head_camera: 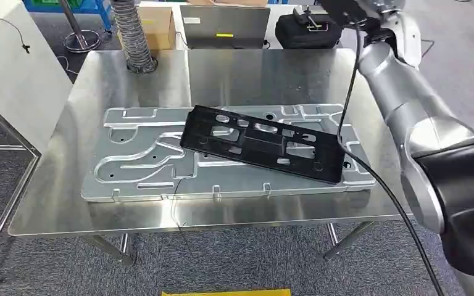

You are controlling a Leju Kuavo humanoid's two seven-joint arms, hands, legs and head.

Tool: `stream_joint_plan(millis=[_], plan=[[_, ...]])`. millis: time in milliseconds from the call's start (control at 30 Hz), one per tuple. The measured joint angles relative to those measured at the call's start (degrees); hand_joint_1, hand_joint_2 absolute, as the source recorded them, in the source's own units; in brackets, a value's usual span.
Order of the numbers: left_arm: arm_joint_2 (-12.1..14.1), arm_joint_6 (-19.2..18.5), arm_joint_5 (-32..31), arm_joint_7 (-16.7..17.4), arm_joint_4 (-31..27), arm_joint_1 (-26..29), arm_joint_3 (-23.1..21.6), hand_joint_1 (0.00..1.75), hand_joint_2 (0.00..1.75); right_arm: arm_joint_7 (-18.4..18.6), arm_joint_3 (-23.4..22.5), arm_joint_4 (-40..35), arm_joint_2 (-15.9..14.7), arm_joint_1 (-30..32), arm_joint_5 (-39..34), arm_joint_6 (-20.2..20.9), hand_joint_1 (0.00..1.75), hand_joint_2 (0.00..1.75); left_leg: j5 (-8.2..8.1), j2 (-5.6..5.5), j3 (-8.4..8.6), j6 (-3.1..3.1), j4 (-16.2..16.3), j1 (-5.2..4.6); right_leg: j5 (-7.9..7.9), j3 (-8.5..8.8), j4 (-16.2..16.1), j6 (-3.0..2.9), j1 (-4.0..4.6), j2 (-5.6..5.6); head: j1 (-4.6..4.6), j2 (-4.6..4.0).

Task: Take the parts from the cabinet and place them on the table.

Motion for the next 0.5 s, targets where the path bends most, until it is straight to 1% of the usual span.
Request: stream_joint_plan(millis=[33,67,100,133,200,233,267,300,333,367,400,433,467,500], plan=[[-0.1,-0.5,0.0,-0.4,0.0,0.0,0.1,0.00,0.00,-1.3,-2.8,-3.8,-0.2,1.6,-2.0,-1.1,0.00,0.00,-0.07,-0.01,0.15,-0.09,0.0,-0.09,2.56,2.37,-5.0,-0.38,0.05,0.00,0.00,-0.02],[-0.2,-1.0,0.2,-0.9,0.0,0.0,0.2,0.00,0.00,-2.5,-5.5,-8.3,-0.4,3.8,-3.8,-1.3,0.00,0.00,-0.14,-0.02,0.27,-0.18,0.0,-0.11,4.93,5.11,-10.5,-0.93,0.21,-0.04,0.00,-0.02],[-0.3,-1.5,0.5,-1.3,0.0,0.0,0.4,0.00,0.00,-3.5,-7.8,-13.7,-0.9,6.3,-5.2,-1.5,0.00,0.00,-0.20,-0.01,0.25,-0.31,-0.1,-0.20,4.28,6.42,-13.0,-1.20,0.51,-0.12,0.00,0.00],[-0.3,-1.8,0.7,-1.8,0.0,0.0,0.5,0.00,0.00,-4.0,-9.8,-18.8,-1.1,9.2,-5.9,-1.7,0.00,0.00,-0.21,-0.10,0.25,-0.56,0.0,-0.28,4.66,6.35,-13.5,-1.12,0.81,-0.32,-0.02,0.00],[-0.4,-2.5,0.9,-2.4,0.0,0.5,1.2,0.00,0.00,-5.9,-13.8,-30.7,-2.6,17.2,-7.0,-3.4,0.00,0.00,-0.23,-0.12,0.51,-1.15,-0.3,0.09,4.50,6.61,-13.5,-1.44,1.17,-0.30,0.00,-0.02],[-0.4,-2.6,0.9,-2.6,0.0,0.8,1.4,0.00,0.00,-7.7,-15.4,-35.7,-3.2,21.4,-8.0,-4.8,0.00,0.00,-0.24,-0.21,0.82,-1.47,-0.6,0.06,4.61,6.89,-13.9,-1.72,1.16,-0.32,0.00,-0.02],[-0.3,-2.6,0.9,-2.8,0.0,1.1,1.5,0.00,0.00,-9.5,-17.0,-40.6,-3.7,26.6,-9.6,-5.9,0.00,0.00,-0.74,-0.03,0.77,-1.73,-0.3,0.00,4.96,7.62,-14.8,-2.13,0.41,-0.65,-0.02,0.00],[-0.3,-2.6,0.9,-2.8,0.0,1.4,1.7,0.00,0.00,-11.6,-18.6,-45.3,-3.8,31.7,-11.5,-6.6,0.00,0.00,-1.90,0.21,0.58,-1.87,1.0,0.01,5.21,8.05,-15.2,-2.44,0.49,-0.85,0.00,-0.02],[-0.3,-2.5,1.0,-2.7,0.0,1.5,2.0,0.00,0.00,-13.9,-20.4,-49.6,-4.2,37.2,-13.7,-7.1,0.00,0.00,-4.38,0.18,-0.67,-1.90,4.1,-0.02,5.24,8.17,-15.2,-2.56,0.53,-1.14,0.00,-0.02],[-0.3,-2.5,1.0,-2.6,0.0,1.8,2.3,0.00,0.00,-16.1,-22.3,-54.0,-4.3,43.1,-16.1,-7.5,0.00,0.00,-7.19,0.19,-2.55,-2.08,8.8,0.04,5.20,8.10,-15.2,-2.62,0.58,-1.26,-0.02,0.00],[-0.3,-2.5,0.9,-2.4,0.0,2.0,2.6,0.00,0.00,-17.2,-23.9,-57.1,-4.3,48.3,-17.6,-7.6,0.00,0.00,-9.29,0.19,-4.31,-2.23,13.2,0.07,5.20,7.87,-15.1,-2.62,0.61,-1.27,-0.02,0.00],[-0.3,-2.4,0.9,-2.2,0.0,2.2,3.0,0.00,0.00,-17.8,-25.2,-60.3,-4.2,53.2,-18.5,-7.2,0.00,0.00,-10.17,0.19,-5.35,-2.33,15.9,0.06,5.20,7.59,-15.0,-2.61,0.61,-1.26,-0.02,-0.02],[-0.3,-2.2,0.9,-2.1,0.0,2.3,3.3,0.00,0.00,-18.0,-26.3,-62.8,-4.2,57.3,-19.6,-7.2,0.00,0.00,-9.64,0.20,-5.04,-2.37,15.8,0.06,5.20,7.33,-14.8,-2.61,0.56,-1.25,0.00,-0.02],[-0.3,-2.0,0.9,-2.1,0.0,2.3,3.6,0.00,0.00,-18.0,-27.3,-64.9,-4.2,61.2,-20.9,-7.2,0.00,0.00,-8.11,0.20,-3.51,-2.31,13.3,0.06,5.20,7.12,-14.6,-2.60,0.52,-1.22,-0.02,0.00]])
